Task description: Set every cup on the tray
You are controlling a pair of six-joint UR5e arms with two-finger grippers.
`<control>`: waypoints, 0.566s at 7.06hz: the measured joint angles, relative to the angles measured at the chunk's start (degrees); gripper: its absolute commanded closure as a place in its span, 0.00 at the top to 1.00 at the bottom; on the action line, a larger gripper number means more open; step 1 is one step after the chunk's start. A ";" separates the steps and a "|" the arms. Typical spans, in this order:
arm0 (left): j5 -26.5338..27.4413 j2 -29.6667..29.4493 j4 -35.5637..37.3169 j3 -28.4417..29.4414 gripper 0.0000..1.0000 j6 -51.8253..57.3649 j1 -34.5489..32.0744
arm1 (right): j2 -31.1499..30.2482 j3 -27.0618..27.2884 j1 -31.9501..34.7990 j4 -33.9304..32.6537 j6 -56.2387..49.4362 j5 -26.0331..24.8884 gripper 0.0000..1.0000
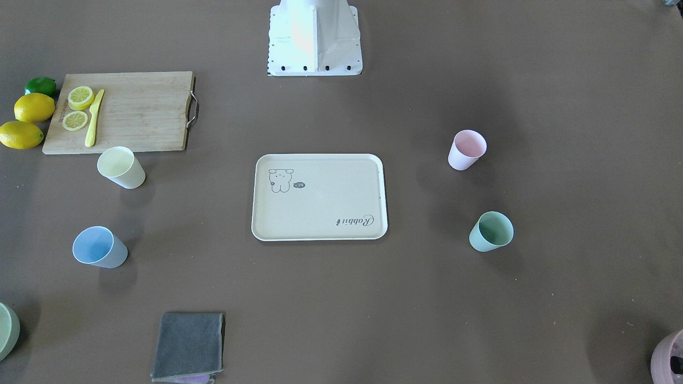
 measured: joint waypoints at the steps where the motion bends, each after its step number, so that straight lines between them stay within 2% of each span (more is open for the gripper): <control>1: -0.02 0.38 -0.07 0.48 0.98 0.09 -0.47 | 0.14 0.32 -0.40 -1.19 -0.14 -0.88 1.00; 4: -0.34 0.67 -0.12 -0.22 0.98 -0.08 -1.75 | 0.56 0.74 -2.59 -2.21 -0.08 -3.12 1.00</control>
